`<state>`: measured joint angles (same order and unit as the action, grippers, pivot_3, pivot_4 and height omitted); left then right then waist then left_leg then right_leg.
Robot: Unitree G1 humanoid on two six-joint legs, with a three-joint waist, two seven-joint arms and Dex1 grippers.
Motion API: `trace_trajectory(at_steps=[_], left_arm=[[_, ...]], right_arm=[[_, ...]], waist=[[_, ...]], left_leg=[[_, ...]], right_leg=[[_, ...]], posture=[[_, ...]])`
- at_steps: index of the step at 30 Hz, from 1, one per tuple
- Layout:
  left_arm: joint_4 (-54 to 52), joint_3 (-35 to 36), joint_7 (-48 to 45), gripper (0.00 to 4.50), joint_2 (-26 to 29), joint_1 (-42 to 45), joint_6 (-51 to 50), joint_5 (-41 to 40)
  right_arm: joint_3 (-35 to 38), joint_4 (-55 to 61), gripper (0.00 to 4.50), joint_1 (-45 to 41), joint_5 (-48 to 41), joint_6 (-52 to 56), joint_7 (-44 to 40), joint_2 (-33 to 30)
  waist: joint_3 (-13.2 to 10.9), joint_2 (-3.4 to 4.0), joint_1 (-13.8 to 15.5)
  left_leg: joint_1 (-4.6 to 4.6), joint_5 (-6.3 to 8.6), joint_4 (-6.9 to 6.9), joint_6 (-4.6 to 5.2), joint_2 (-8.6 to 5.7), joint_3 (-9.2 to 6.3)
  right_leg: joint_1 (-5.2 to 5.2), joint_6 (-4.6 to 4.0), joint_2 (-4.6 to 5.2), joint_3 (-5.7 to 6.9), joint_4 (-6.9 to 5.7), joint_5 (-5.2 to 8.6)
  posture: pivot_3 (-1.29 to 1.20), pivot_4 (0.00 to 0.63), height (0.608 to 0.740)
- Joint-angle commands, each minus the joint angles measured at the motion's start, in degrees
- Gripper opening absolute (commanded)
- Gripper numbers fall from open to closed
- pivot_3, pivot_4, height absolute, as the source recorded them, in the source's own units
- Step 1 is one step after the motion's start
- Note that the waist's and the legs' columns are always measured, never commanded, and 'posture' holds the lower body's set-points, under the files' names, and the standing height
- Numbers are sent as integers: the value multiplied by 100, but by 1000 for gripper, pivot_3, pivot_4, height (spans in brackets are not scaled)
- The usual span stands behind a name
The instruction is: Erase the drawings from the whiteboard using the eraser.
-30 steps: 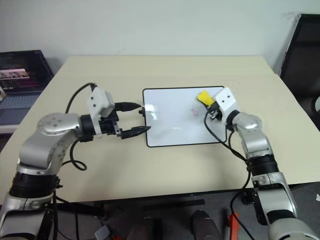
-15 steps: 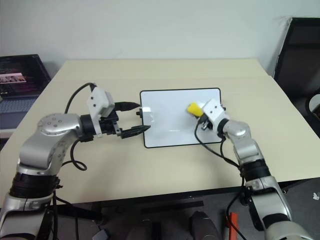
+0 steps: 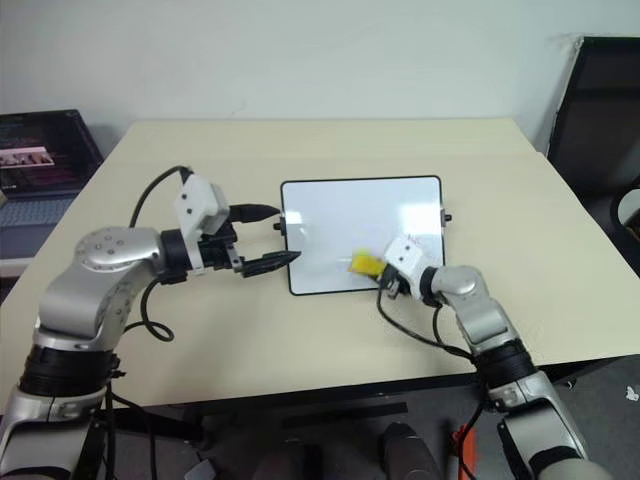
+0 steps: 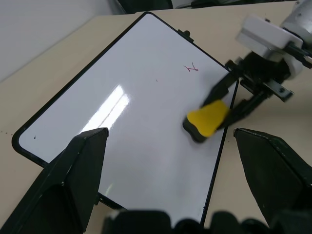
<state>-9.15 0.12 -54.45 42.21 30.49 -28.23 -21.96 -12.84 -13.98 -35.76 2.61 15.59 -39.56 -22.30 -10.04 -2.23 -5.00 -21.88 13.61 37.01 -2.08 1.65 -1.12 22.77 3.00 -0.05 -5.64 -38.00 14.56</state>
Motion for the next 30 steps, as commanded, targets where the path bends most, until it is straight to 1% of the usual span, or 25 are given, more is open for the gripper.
trace_trajectory(at_steps=[1,6,8,11,14,15,17,18,19,20,21,24,25,26,30], left_arm=[[-127,-11,13,4500,-51,103,77,12],[-133,-13,-2,4500,-87,117,72,34],[-134,-15,-5,4500,-85,114,79,32],[-104,-17,-22,4500,-77,140,91,35],[-99,-1,-32,4500,-61,143,97,36],[-98,4,-38,4500,-54,143,100,37],[-88,19,-55,4500,-32,143,108,38],[-74,26,-68,4500,-22,149,114,38],[-65,30,-76,4500,-16,153,118,37],[-56,30,-83,4500,-13,159,122,38],[-27,24,-101,4500,-6,178,136,48],[45,14,-165,4500,24,241,177,83],[51,22,-194,4500,43,250,183,84],[47,21,-231,4500,80,249,193,94],[34,46,-286,4500,168,254,197,78]], right_arm=[[356,-839,1246,-353,384,-118,1018,-25],[456,-1332,1245,-647,531,-245,1758,74],[472,-1379,1245,-667,525,-282,1862,89],[579,-846,1244,-588,72,-337,1293,39],[898,177,1235,-434,-741,-128,447,-116],[1029,547,1234,-393,-1064,116,184,-191],[1432,1358,1234,-384,-1903,838,-321,-470],[1658,1730,1234,-371,-2315,1141,-646,-745],[1798,1965,1234,-357,-2574,1342,-841,-941],[1902,2116,1234,-332,-2733,1465,-974,-1136],[2039,2212,1234,-240,-2813,1519,-1204,-1496],[2300,1994,1234,272,-2434,1137,-1742,-2643],[2420,1834,1234,402,-2402,1063,-1818,-2878],[2561,1628,1234,527,-2373,973,-1872,-3091],[2884,1053,1234,905,-2249,580,-2053,-3587]], waist=[[1,-1,0],[2,-3,0],[2,-3,0],[2,-3,-1],[-8,3,6],[-11,8,13],[-29,36,28],[-37,46,40],[-38,48,51],[-38,48,73],[-38,48,93],[-38,47,179],[-40,45,194],[-40,44,204],[-43,46,206]], left_leg=[[0,0,0,0,0,0],[1,0,-1,0,0,-1],[1,0,0,0,0,0],[4,-1,1,1,-1,-1],[-4,0,-5,1,-1,-4],[-13,0,-7,1,0,-5],[-84,0,-5,1,-1,-10],[-116,0,-3,1,-2,-11],[-139,0,-3,1,-2,-13],[-148,0,-4,1,-3,-18],[-153,0,-5,1,-1,-24],[-158,4,-13,2,-1,-24],[-158,6,-13,2,-1,-22],[-159,7,-13,2,-3,-19],[-159,7,-6,2,-8,-2]], right_leg=[[0,-2,0,0,0,1],[-4,-4,1,-1,4,1],[-5,-4,1,-3,4,1],[-10,-3,1,-2,5,1],[-6,0,1,1,12,1],[3,11,1,3,11,-4],[69,27,1,8,4,-13],[101,23,1,9,1,-18],[124,3,2,10,-3,-31],[132,2,3,17,-2,-31],[132,1,3,27,2,-31],[132,-1,3,34,21,-24],[131,-1,3,34,28,-22],[130,1,6,33,30,-20],[132,7,11,15,30,-18]], posture=[[0,150,740],[0,150,740],[0,150,740],[0,150,740],[0,150,740],[0,150,740],[0,150,740],[0,150,740],[0,150,740],[0,150,740],[0,150,740],[0,150,740],[0,150,740],[0,150,740],[0,150,740]])
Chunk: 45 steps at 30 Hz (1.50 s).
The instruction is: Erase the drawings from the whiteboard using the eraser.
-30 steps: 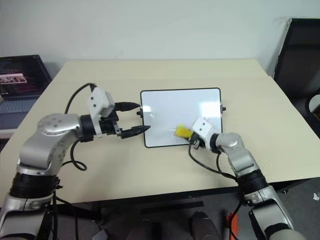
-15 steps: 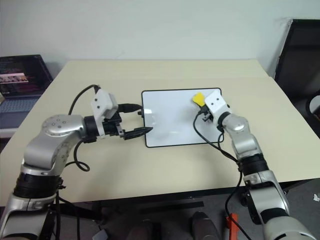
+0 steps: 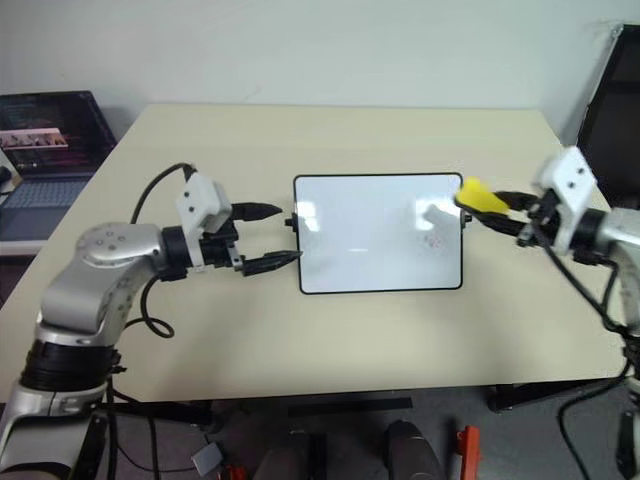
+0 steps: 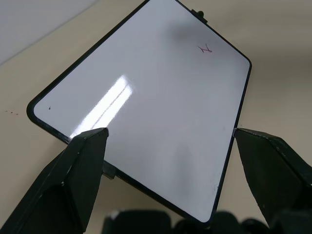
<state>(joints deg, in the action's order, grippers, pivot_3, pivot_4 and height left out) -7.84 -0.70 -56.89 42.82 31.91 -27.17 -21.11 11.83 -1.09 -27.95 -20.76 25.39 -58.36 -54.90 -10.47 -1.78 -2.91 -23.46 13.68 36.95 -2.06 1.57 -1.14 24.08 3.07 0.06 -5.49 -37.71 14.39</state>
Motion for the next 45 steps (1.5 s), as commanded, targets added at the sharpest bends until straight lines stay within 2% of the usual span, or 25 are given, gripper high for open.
trace_trajectory(at_steps=[1,6,26,29,31,35,45], left_arm=[[-90,137,-41,4500,117,123,93,1],[-39,92,-12,4500,88,131,129,46],[-103,68,37,4500,28,162,58,25],[-68,50,26,4500,18,172,78,39],[-29,21,27,4500,-4,196,96,61],[6,-27,27,4500,-55,213,121,104],[3,-96,-14,4500,-105,205,86,93]], right_arm=[[495,-418,1234,183,146,-553,-160,-412],[578,-601,1234,281,133,-730,-274,-569],[374,-398,1234,199,74,-649,-186,-295],[292,-315,1234,-44,47,-665,119,49],[152,-246,1234,-319,135,-649,602,515],[-380,-39,1234,-473,640,-890,1263,1249],[-1161,-833,1234,-546,1803,-1365,2379,2040]], waist=[[0,0,-13],[-1,1,-63],[-1,1,-38],[-1,1,-45],[-1,1,-80],[-1,2,-75],[-1,2,-11]], left_leg=[[1,0,1,0,1,2],[15,-1,1,1,3,8],[27,-3,3,0,3,9],[28,-3,4,0,3,9],[32,-3,4,0,3,11],[43,-4,3,0,6,5],[37,-4,3,-1,2,7]], right_leg=[[0,2,0,-1,-1,1],[-1,23,-3,-9,-20,13],[-9,25,-5,-12,-28,12],[-9,24,-5,-13,-29,12],[-10,25,-5,-15,-32,11],[-20,24,-11,-13,-37,10],[-21,-2,-4,-10,-29,-5]], posture=[[0,150,740],[0,150,740],[0,150,740],[0,150,740],[0,150,740],[0,150,740],[0,150,740]])
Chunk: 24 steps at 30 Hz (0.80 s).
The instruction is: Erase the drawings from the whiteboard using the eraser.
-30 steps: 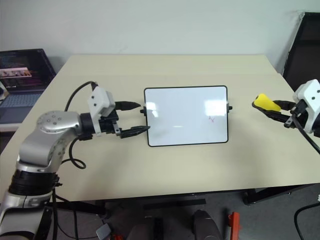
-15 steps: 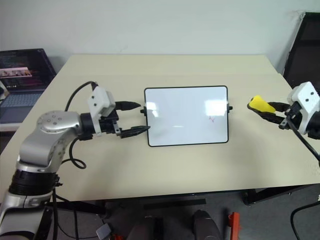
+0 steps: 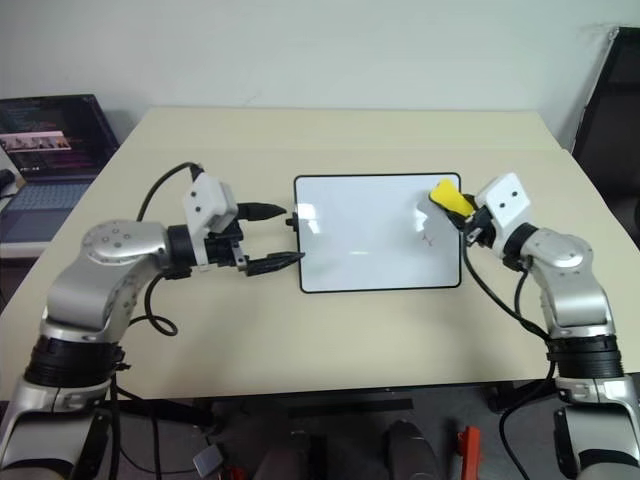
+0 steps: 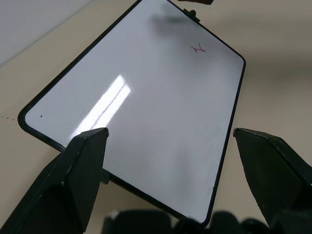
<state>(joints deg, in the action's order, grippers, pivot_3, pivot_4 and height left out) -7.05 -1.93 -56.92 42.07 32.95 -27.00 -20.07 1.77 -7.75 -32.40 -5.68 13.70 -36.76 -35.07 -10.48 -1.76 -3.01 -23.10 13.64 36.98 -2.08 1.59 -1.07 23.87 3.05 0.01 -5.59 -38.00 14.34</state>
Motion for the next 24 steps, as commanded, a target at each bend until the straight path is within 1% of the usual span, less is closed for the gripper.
trace_trajectory(at_steps=[1,3,8,13,17,20,24], left_arm=[[-66,23,-15,4500,-38,111,73,-8],[-68,27,-26,4500,-45,106,79,-6],[-78,39,-48,4500,-41,86,88,0],[-93,69,-46,4500,-16,70,97,5],[-109,91,-40,4500,4,52,96,4],[-120,102,-46,4500,24,39,93,2],[-56,89,-60,4500,27,79,120,23]], right_arm=[[-232,-263,1234,-90,378,-234,251,94],[-334,-426,1234,-64,479,-279,293,162],[-833,-777,1228,130,853,-404,51,189],[-1380,-378,1227,666,823,-348,-655,220],[-1595,-8,1227,972,755,-190,-1076,168],[-1543,250,1224,1039,646,-50,-1181,143],[-904,758,1222,954,69,296,-1359,-20]], waist=[[0,0,-7],[0,0,-20],[2,-3,-64],[15,-19,-79],[18,-24,-128],[18,-24,-157],[16,-22,-154]], left_leg=[[1,0,0,0,0,0],[4,0,0,0,0,0],[24,0,1,0,2,0],[75,-1,3,1,4,-5],[81,-3,6,3,5,-3],[81,-4,7,4,4,-2],[66,-4,4,4,4,-8]], right_leg=[[0,0,0,0,0,0],[-2,0,-1,0,-3,0],[-23,1,-2,-1,-1,1],[-71,24,-6,1,-4,15],[-74,25,-7,-4,-7,9],[-74,28,-7,-7,-7,7],[-65,26,-7,0,-3,9]], posture=[[0,150,740],[0,150,740],[0,150,740],[0,150,740],[0,150,740],[0,150,740],[0,150,740]])
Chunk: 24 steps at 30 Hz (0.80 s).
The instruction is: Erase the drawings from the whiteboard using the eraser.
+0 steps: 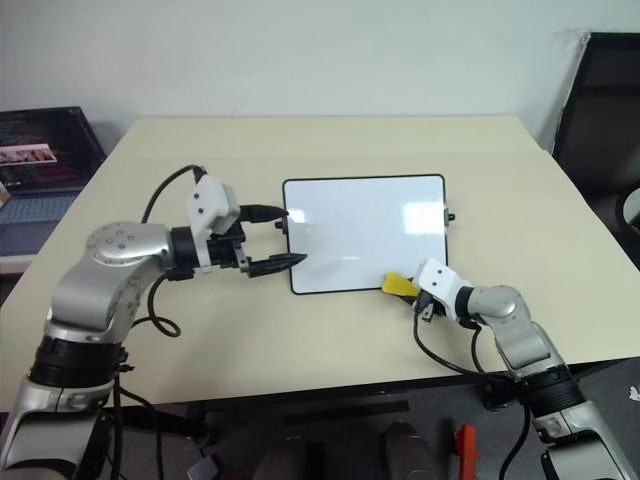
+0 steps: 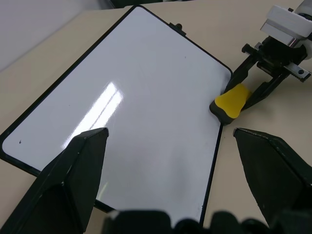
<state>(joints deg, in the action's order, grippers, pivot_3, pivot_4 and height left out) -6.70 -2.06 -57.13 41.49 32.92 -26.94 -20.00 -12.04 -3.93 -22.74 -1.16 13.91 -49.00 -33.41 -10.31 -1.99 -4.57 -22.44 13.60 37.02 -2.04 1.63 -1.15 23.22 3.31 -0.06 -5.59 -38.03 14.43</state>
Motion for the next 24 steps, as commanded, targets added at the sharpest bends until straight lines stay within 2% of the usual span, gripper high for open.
trace_trajectory(at_steps=[1,5,10,16,24], left_arm=[[-73,95,-41,4500,78,91,125,20],[13,37,-39,4500,6,123,188,60],[110,-51,-73,4500,-130,241,260,94],[160,-36,-132,4500,-119,281,290,112],[105,-14,-122,4500,-95,255,255,102]], right_arm=[[626,454,1222,-62,-452,344,-82,-222],[863,174,1221,-345,-161,312,453,-302],[714,-863,1221,-796,574,81,1235,-338],[362,-726,1218,-768,802,84,1200,-177],[-320,314,1213,-249,694,492,294,-155]], waist=[[-2,3,7],[-2,3,9],[-2,2,8],[1,-2,-21],[1,-2,-37]], left_leg=[[-9,0,0,0,0,-2],[-37,1,0,0,-2,-5],[-32,0,0,0,-3,-3],[-8,0,3,0,-3,-1],[-1,0,0,0,1,-1]], right_leg=[[6,0,0,2,2,0],[27,0,2,5,8,0],[26,-1,2,5,5,0],[4,3,2,0,4,-3],[1,3,-2,-2,3,-2]], posture=[[0,150,740],[0,150,740],[0,150,740],[0,150,740],[0,150,740]])
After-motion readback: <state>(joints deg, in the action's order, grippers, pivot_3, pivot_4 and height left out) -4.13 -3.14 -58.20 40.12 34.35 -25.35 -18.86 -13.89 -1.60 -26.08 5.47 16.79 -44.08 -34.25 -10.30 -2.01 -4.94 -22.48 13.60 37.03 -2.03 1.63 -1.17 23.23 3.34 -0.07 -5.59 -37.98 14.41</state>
